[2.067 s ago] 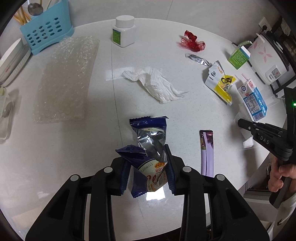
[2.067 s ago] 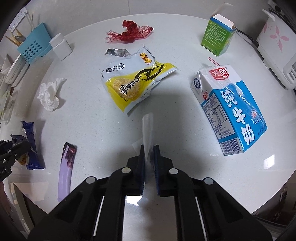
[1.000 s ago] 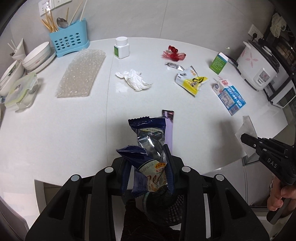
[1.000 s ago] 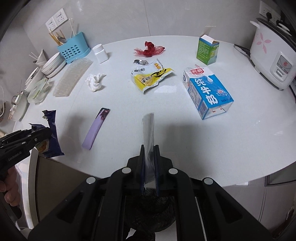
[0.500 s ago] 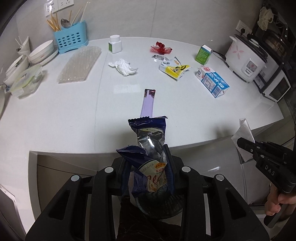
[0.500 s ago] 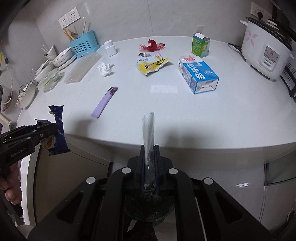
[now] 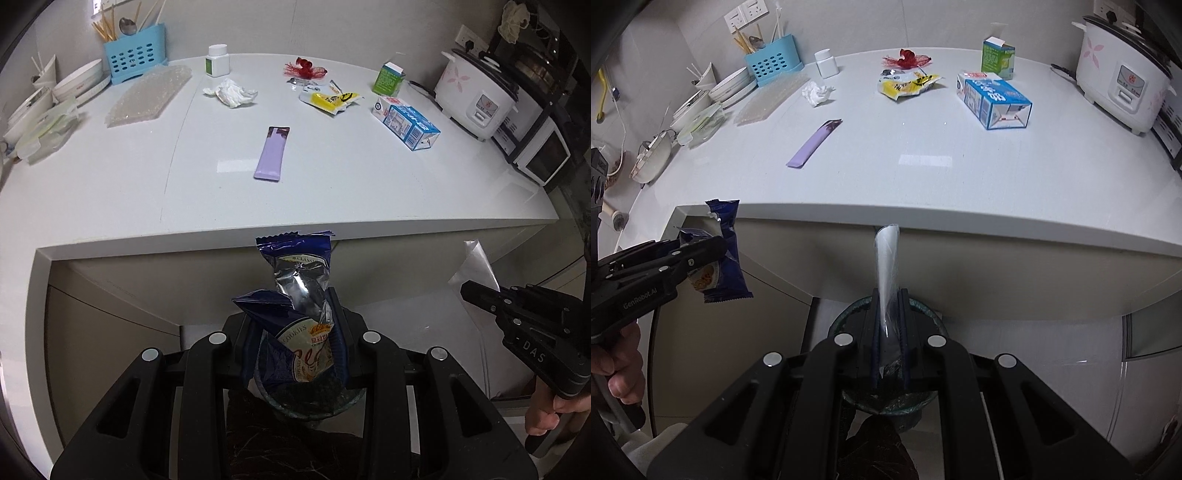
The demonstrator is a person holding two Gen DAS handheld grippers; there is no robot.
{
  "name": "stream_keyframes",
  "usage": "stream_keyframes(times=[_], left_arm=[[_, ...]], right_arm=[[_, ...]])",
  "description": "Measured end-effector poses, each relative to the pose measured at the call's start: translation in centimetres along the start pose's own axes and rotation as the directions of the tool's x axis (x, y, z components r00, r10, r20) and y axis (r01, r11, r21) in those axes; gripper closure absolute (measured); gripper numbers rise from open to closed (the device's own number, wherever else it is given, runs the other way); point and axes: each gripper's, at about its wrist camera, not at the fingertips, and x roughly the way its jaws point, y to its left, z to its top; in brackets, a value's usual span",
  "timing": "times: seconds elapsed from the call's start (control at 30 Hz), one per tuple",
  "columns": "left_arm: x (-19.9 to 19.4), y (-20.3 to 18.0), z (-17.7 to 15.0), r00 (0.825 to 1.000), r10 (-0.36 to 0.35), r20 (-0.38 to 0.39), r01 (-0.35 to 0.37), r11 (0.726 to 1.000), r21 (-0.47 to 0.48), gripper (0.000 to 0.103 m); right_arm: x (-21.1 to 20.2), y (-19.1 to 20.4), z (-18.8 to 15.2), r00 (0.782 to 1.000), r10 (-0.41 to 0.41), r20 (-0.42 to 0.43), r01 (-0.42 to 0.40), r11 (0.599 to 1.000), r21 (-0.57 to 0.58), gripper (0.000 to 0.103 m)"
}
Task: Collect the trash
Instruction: 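Lift the blue wrapper and clear bag and carry both toward the green wastebasket, then open the right gripper over the wastebasket while the left gripper lowers the wrapper into it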
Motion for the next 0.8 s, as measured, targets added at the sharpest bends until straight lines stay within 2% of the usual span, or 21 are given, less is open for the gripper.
stream_keyframes(times=[0.37, 0.8], left_arm=[[2.6, -1.8, -2.9, 1.000, -0.013, -0.008, 0.013, 0.997, 0.078, 0.071], [6.3, -1.0, -5.9, 0.998, -0.056, -0.033, 0.057, 0.998, 0.026, 0.071]], right_arm=[[3.1, -0.8, -3.4, 0.998, 0.011, -0.067, -0.010, 1.000, 0.015, 0.095], [7.7, -1.3, -5.9, 0.993, 0.021, -0.113, -0.019, 1.000, 0.023, 0.095]])
